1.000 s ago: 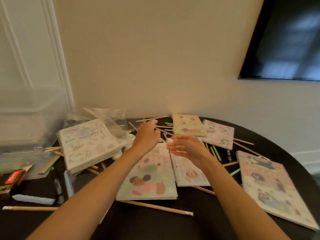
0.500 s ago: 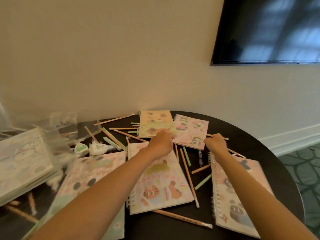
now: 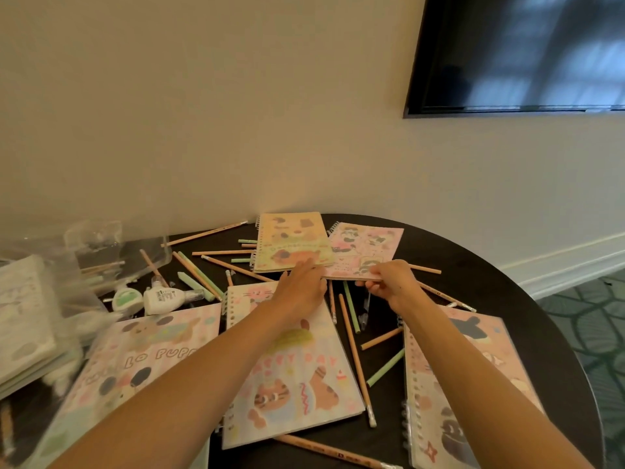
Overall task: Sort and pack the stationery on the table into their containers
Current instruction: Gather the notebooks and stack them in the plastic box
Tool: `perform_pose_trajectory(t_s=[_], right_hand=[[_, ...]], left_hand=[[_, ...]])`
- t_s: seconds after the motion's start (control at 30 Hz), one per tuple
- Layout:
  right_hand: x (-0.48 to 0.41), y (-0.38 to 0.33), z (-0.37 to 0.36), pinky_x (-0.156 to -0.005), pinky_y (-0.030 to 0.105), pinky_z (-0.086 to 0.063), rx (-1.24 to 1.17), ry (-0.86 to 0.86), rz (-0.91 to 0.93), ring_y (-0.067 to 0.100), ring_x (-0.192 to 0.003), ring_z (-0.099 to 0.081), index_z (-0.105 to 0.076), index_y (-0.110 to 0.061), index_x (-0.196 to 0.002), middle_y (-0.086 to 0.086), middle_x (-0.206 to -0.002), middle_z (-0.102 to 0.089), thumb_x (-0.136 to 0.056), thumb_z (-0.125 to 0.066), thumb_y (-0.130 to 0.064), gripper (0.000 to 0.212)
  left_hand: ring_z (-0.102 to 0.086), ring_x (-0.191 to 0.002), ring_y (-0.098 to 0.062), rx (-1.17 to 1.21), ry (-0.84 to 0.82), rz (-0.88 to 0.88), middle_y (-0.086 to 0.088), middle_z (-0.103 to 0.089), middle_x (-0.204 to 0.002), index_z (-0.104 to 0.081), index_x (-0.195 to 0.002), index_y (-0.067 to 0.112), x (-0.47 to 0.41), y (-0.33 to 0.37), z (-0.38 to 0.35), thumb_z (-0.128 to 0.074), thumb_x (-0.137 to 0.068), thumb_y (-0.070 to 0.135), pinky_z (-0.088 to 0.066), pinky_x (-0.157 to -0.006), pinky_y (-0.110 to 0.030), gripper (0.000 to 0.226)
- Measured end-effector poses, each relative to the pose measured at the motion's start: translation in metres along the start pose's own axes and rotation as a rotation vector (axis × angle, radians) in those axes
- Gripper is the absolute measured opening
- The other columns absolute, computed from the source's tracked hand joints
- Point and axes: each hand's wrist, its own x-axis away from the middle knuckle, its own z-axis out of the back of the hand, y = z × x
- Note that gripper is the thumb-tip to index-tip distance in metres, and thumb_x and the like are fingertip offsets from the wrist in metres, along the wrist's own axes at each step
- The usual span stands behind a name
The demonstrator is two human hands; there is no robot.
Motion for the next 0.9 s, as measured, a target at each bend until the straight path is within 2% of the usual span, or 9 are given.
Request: perform_pose_trajectory(t_s=[0.13, 0.27, 0.37, 0.47, 0.63, 0.7, 0.77, 0.83, 0.9], right_hand=[[0.005, 0.001, 0.007, -0.038, 0.014, -0.041, -0.118, 0.053, 0.144, 0.015, -0.058, -0.056, -0.046, -0.008, -0.127, 0.014, -0.102, -0.061, -0.096, -0.040, -0.002, 0.032], [0.017, 0.006, 0.022, -0.032, 0.013, -0.036, -0.199, 0.134, 0.209, 0.015, -0.052, -0.055, -0.049, -0.007, -0.129, 0.016, -0.097, -0.063, -0.095, -0.040, 0.000, 0.035], [0.032, 0.008, 0.037, -0.031, 0.013, -0.031, -0.356, 0.187, 0.211, 0.012, -0.046, -0.052, -0.052, -0.004, -0.126, 0.014, -0.087, -0.064, -0.093, -0.040, 0.003, 0.036], [0.048, 0.008, 0.048, -0.031, 0.013, -0.031, -0.485, 0.188, 0.215, 0.011, -0.042, -0.052, -0.051, -0.003, -0.127, 0.018, -0.095, -0.064, -0.092, -0.040, 0.004, 0.037], [0.082, 0.016, 0.043, -0.035, 0.015, -0.038, -0.493, 0.048, 0.260, 0.011, -0.044, -0.056, -0.048, -0.006, -0.130, 0.013, -0.089, -0.065, -0.095, -0.041, 0.001, 0.036], [0.096, 0.023, 0.028, -0.042, 0.017, -0.044, -0.466, -0.028, 0.272, 0.012, -0.056, -0.059, -0.046, -0.010, -0.130, 0.009, -0.092, -0.066, -0.095, -0.042, -0.002, 0.036], [0.110, 0.031, 0.011, -0.053, 0.021, -0.049, -0.453, -0.140, 0.278, 0.013, -0.074, -0.062, -0.044, -0.014, -0.131, 0.005, -0.102, -0.065, -0.095, -0.045, -0.003, 0.038], [0.129, 0.036, -0.010, -0.065, 0.025, -0.052, -0.443, -0.265, 0.280, 0.014, -0.087, -0.063, -0.046, -0.016, -0.126, 0.002, -0.107, -0.064, -0.092, -0.049, -0.001, 0.037], [0.142, 0.037, -0.026, -0.081, 0.033, -0.053, -0.400, -0.341, 0.299, 0.015, -0.095, -0.063, -0.051, -0.016, -0.120, 0.001, -0.107, -0.065, -0.089, -0.053, 0.002, 0.036]], left_hand=[[-0.031, -0.131, -0.023, -0.002, 0.016, 0.004, -0.007, -0.038, -0.140, -0.045, -0.131, 0.010, 0.000, -0.006, 0.000, -0.025, -0.101, 0.024, -0.030, -0.106, -0.042, 0.038], [-0.028, -0.136, -0.023, 0.038, 0.002, 0.059, -0.006, -0.031, -0.148, -0.036, -0.141, 0.014, -0.001, -0.004, 0.000, -0.024, -0.101, 0.029, -0.029, -0.109, -0.046, 0.044], [-0.040, -0.125, -0.026, 0.102, -0.028, 0.136, -0.011, -0.043, -0.139, -0.047, -0.129, 0.010, 0.004, 0.002, 0.007, -0.023, -0.101, 0.030, -0.033, -0.105, -0.046, 0.042], [-0.047, -0.116, -0.026, 0.193, 0.035, 0.145, -0.014, -0.051, -0.130, -0.052, -0.120, 0.006, 0.018, 0.015, 0.016, -0.021, -0.101, 0.031, -0.038, -0.100, -0.038, 0.044], [-0.049, -0.118, -0.026, 0.617, 0.095, 0.205, -0.013, -0.054, -0.129, -0.057, -0.117, 0.010, 0.051, 0.053, 0.041, -0.020, -0.098, 0.051, -0.033, -0.092, -0.033, 0.059], [-0.054, -0.111, -0.022, 0.830, 0.155, 0.226, -0.007, -0.057, -0.124, -0.049, -0.123, 0.011, 0.062, 0.061, 0.045, -0.035, -0.097, 0.046, -0.039, -0.088, -0.032, 0.046], [-0.057, -0.108, -0.023, 1.075, 0.260, 0.273, -0.004, -0.055, -0.124, -0.034, -0.129, 0.013, 0.080, 0.063, 0.049, -0.046, -0.096, 0.025, -0.049, -0.081, -0.033, 0.037], [-0.056, -0.111, -0.025, 1.224, 0.410, 0.298, -0.005, -0.051, -0.126, -0.031, -0.125, 0.015, 0.103, 0.051, 0.060, -0.044, -0.094, 0.004, -0.055, -0.076, -0.033, 0.035], [-0.056, -0.110, -0.025, 1.282, 0.503, 0.326, -0.004, -0.051, -0.127, -0.034, -0.120, 0.017, 0.123, 0.035, 0.072, -0.041, -0.093, -0.004, -0.057, -0.072, -0.035, 0.035]])
